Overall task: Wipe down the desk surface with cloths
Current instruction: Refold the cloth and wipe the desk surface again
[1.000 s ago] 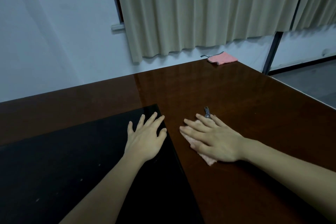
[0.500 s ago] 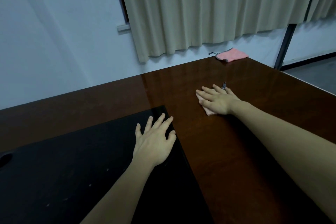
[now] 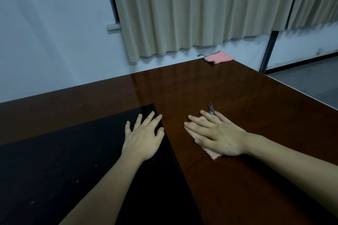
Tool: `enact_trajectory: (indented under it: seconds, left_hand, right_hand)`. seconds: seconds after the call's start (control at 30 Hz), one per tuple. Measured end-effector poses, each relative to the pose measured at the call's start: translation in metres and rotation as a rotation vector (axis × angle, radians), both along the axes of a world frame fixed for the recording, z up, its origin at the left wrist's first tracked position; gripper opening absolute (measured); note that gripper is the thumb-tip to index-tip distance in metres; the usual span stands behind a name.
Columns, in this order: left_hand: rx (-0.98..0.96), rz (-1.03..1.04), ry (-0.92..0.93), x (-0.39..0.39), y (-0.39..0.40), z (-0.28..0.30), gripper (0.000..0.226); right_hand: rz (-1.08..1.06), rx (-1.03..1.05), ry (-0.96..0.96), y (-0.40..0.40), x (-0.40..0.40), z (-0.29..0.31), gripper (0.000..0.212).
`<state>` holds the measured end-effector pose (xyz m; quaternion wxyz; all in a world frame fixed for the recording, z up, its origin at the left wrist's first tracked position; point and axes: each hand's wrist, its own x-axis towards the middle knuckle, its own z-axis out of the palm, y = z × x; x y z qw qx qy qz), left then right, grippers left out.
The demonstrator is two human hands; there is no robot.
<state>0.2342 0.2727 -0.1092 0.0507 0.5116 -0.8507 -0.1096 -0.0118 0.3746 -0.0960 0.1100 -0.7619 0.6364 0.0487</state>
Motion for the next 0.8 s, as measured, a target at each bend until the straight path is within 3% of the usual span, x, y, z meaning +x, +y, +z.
enact_trajectory:
  seconds: [0.17,0.53,0.8]
  left_hand:
    - [0.000,-0.003,0.000,0.000,0.000,0.000,0.054]
    - [-0.002,0.002,0.013,-0.001,-0.001,0.000,0.054]
    - [-0.002,-0.003,-0.004,-0.002,0.001,0.003,0.054]
  right_hand:
    - [-0.041,0.002,0.015,-0.019,-0.019,0.001,0.056]
    - [-0.370,-0.005,0.018,-0.111,-0.058,0.001,0.059]
    - [-0.139,-0.018,0.025,-0.041,-0.021,0.001,0.058]
